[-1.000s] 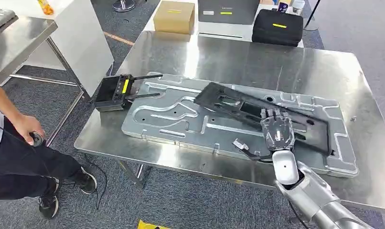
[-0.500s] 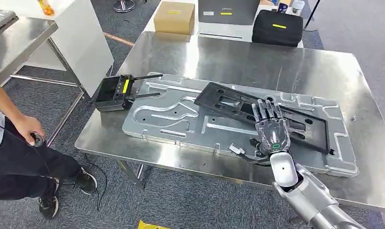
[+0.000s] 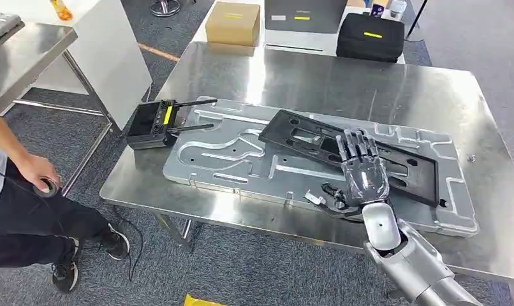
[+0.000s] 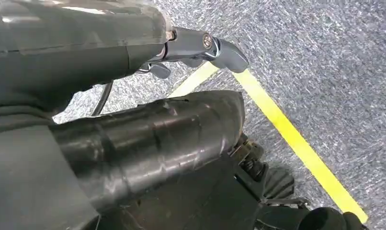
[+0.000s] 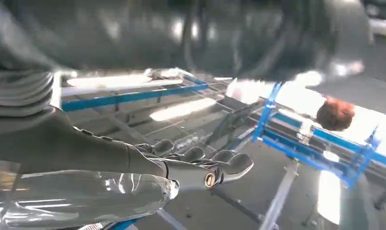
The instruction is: Take the parts from the cabinet and place them on the table.
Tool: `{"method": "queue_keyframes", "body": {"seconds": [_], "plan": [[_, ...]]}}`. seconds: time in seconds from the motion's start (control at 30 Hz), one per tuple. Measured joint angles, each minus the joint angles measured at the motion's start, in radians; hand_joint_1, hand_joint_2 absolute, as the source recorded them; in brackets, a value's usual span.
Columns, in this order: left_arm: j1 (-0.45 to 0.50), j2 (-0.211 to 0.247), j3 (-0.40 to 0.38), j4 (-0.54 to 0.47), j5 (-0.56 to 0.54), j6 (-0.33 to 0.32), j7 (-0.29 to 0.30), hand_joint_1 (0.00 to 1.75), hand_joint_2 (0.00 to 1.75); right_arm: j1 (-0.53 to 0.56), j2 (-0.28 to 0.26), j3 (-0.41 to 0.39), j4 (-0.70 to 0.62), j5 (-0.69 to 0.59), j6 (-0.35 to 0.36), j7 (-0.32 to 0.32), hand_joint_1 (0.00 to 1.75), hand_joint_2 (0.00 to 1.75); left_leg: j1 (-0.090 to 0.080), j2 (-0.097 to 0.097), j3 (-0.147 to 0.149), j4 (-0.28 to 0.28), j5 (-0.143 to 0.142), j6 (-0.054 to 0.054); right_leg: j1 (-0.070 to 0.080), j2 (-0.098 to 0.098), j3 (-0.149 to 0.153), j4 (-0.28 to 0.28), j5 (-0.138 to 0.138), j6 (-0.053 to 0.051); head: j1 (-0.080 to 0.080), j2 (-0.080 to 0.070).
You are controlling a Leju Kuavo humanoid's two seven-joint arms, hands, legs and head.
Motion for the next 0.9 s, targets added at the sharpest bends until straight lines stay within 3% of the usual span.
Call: {"method": "queue_keyframes", "body": {"seconds": [0.07, 0.2, 0.27, 0.33, 0.43, 0.5, 0.53, 0.57, 0.63, 0.7, 0.8, 0.9], "plan": [[0.011, 0.002, 0.002, 0.000, 0.016, 0.006, -0.015, 0.00, 0.00, 0.062, -0.014, -0.072, -0.119, -0.006, 0.025, -0.120, 0.00, 0.00, 0.000, 0.000, -0.001, 0.000, 0.000, 0.000, 0.000, -0.001, -0.001, 0.000, 0.000, 0.000, 0.000, 0.000], [0.024, 0.003, 0.006, 0.000, 0.034, 0.025, -0.023, 0.00, 0.00, 0.186, -0.031, -0.218, -0.302, -0.025, -0.001, -0.194, 0.00, 0.00, 0.000, 0.000, -0.001, 0.000, -0.002, 0.001, 0.000, -0.001, -0.001, 0.000, -0.001, 0.001, 0.000, 0.000], [0.030, 0.003, 0.008, 0.000, 0.039, 0.035, -0.023, 0.00, 0.00, 0.271, -0.030, -0.277, -0.393, -0.049, -0.074, -0.223, 0.00, 0.00, 0.000, 0.000, -0.002, 0.000, -0.003, 0.003, 0.000, -0.002, 0.000, 0.000, -0.002, 0.002, 0.000, 0.000], [0.035, 0.003, 0.009, 0.000, 0.036, 0.039, -0.024, 0.00, 0.00, 0.354, 0.003, -0.346, -0.507, -0.082, -0.208, -0.286, 0.00, 0.00, 0.000, -0.001, -0.006, -0.001, -0.003, 0.003, 0.000, -0.002, 0.000, 0.000, -0.002, 0.002, 0.000, 0.000], [0.034, 0.003, 0.009, 0.000, 0.023, 0.042, -0.023, 0.00, 0.00, 0.431, 0.107, -0.433, -0.702, -0.100, -0.303, -0.406, 0.00, 0.00, 0.000, 0.001, -0.006, -0.001, -0.005, 0.002, -0.001, 0.001, 0.000, 0.000, -0.003, 0.001, 0.000, 0.000], [0.034, 0.003, 0.008, 0.000, 0.021, 0.042, -0.022, 0.00, 0.00, 0.448, 0.137, -0.462, -0.757, -0.117, -0.306, -0.431, 0.00, 0.00, 0.001, 0.001, -0.004, -0.001, -0.005, 0.002, 0.001, 0.001, 0.002, -0.001, -0.003, 0.001, 0.000, 0.000], [0.034, 0.003, 0.008, 0.000, 0.021, 0.042, -0.021, 0.00, 0.00, 0.463, 0.157, -0.480, -0.786, -0.152, -0.307, -0.482, 0.00, 0.00, 0.001, 0.001, -0.003, -0.001, -0.005, 0.003, 0.001, 0.001, 0.002, -0.001, -0.003, 0.002, 0.000, 0.000], [0.035, 0.003, 0.008, 0.000, 0.021, 0.042, -0.018, 0.00, 0.00, 0.479, 0.188, -0.502, -0.818, -0.212, -0.307, -0.567, 0.00, 0.00, 0.000, 0.001, -0.003, -0.001, -0.004, 0.003, 0.001, 0.001, 0.002, -0.001, -0.003, 0.002, 0.000, 0.000], [0.035, 0.003, 0.006, 0.000, 0.020, 0.042, -0.015, 0.00, 0.00, 0.502, 0.322, -0.571, -0.890, -0.440, -0.307, -0.893, 0.00, 0.00, 0.000, 0.001, -0.002, -0.001, -0.004, 0.002, 0.001, 0.002, 0.001, -0.001, -0.003, 0.001, 0.000, 0.000], [0.029, 0.003, 0.003, 0.000, 0.019, 0.042, -0.015, 0.00, 0.00, 0.532, 0.448, -0.650, -0.946, -0.624, -0.307, -1.133, 0.00, 0.00, 0.000, 0.001, -0.002, -0.001, -0.004, 0.002, 0.002, 0.002, 0.002, -0.001, -0.003, 0.001, 0.000, 0.000], [0.030, 0.003, 0.001, 0.000, 0.022, 0.051, -0.014, 0.00, 0.00, 0.560, 0.551, -0.724, -1.031, -0.750, -0.306, -1.127, 0.00, 0.00, 0.000, 0.003, -0.002, -0.002, -0.004, 0.002, 0.002, 0.004, 0.003, 0.000, -0.003, 0.001, 0.000, 0.000], [0.028, 0.003, 0.001, 0.000, 0.030, 0.056, -0.016, 0.00, 0.00, 0.614, 0.606, -0.743, -1.048, -0.836, -0.306, -1.129, 0.00, 0.00, 0.000, 0.003, -0.002, -0.002, -0.005, 0.002, 0.002, 0.004, 0.004, 0.000, -0.003, 0.001, 0.000, 0.000]]}}
